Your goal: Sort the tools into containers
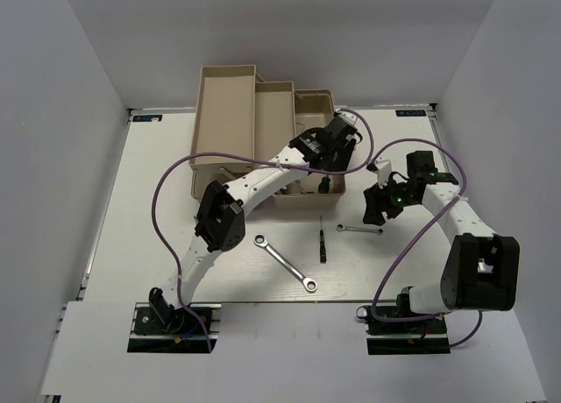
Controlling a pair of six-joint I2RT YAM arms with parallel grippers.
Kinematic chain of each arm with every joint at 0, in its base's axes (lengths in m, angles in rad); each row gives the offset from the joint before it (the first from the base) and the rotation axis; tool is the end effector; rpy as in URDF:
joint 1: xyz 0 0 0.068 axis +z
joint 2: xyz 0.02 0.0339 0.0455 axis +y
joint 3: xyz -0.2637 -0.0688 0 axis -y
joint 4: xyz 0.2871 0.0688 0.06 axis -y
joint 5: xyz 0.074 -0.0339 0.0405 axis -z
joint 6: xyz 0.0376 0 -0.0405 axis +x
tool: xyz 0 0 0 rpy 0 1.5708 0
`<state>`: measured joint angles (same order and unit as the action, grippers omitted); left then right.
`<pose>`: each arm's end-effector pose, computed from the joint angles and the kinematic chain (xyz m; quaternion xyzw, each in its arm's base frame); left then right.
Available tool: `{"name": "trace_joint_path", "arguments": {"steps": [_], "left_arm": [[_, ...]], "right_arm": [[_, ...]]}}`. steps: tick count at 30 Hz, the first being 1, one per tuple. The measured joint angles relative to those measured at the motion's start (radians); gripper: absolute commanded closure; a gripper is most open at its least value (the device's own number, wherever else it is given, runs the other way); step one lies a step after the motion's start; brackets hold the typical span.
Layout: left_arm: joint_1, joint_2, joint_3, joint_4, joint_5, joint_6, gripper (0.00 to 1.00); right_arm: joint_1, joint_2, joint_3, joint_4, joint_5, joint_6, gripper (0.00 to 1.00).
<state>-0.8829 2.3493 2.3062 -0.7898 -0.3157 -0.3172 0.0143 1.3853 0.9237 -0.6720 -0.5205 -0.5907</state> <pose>0.3699 -0.4317 0.2676 0.2026 0.9003 -0.0801 0.3767 0.3000 0.0230 0.2019 -0.3343 0.8839 0.1813 0.2723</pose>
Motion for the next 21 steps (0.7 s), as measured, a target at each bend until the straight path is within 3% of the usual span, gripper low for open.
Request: {"name": "trace_joint_path", "arguments": {"steps": [3, 4, 5, 7, 8, 10, 12, 14, 15, 17, 18, 21], "left_arm": [[0.002, -0.010, 0.002, 0.008, 0.014, 0.006, 0.31], [0.003, -0.017, 0.002, 0.008, 0.017, 0.006, 0.40], [0.003, -0.026, 0.001, 0.008, 0.016, 0.005, 0.50], [0.002, -0.072, -0.030, 0.013, 0.008, -0.001, 0.74], [0.001, -0.114, -0.070, 0.011, 0.001, -0.001, 0.94], [-0.004, -0.250, -0.222, 0.027, -0.017, -0.005, 1.00], [-0.010, -0.416, -0.381, 0.002, -0.029, -0.022, 1.00], [-0.020, -0.592, -0.552, 0.022, -0.033, -0.068, 0.90], [-0.026, -0.682, -0.638, 0.014, -0.033, -0.092, 0.71], [-0.037, -0.855, -0.807, -0.010, -0.033, -0.161, 0.54], [-0.046, -0.933, -0.889, -0.026, -0.034, -0.203, 0.45], [-0.072, -1.076, -1.085, -0.111, -0.039, -0.346, 0.37]], "right_arm": [[0.000, 0.000, 0.000, -0.021, -0.035, -0.044, 0.38], [0.000, 0.000, 0.001, -0.031, -0.047, -0.059, 0.43], [0.000, 0.000, 0.002, -0.042, -0.065, -0.079, 0.60], [0.000, 0.000, 0.004, -0.071, -0.102, -0.128, 0.80], [0.000, -0.001, 0.004, -0.092, -0.125, -0.156, 0.96], [0.002, -0.006, 0.004, -0.145, -0.186, -0.210, 1.00], [0.021, -0.021, -0.002, -0.178, -0.224, -0.226, 1.00], [0.068, -0.053, -0.034, -0.156, -0.226, -0.211, 1.00], [0.104, -0.075, -0.063, -0.137, -0.220, -0.188, 0.89], [0.178, -0.117, -0.126, -0.093, -0.185, -0.125, 0.75], [0.222, -0.135, -0.155, -0.067, -0.159, -0.086, 0.61], [0.354, -0.175, -0.215, 0.018, -0.068, 0.048, 0.45]]}}
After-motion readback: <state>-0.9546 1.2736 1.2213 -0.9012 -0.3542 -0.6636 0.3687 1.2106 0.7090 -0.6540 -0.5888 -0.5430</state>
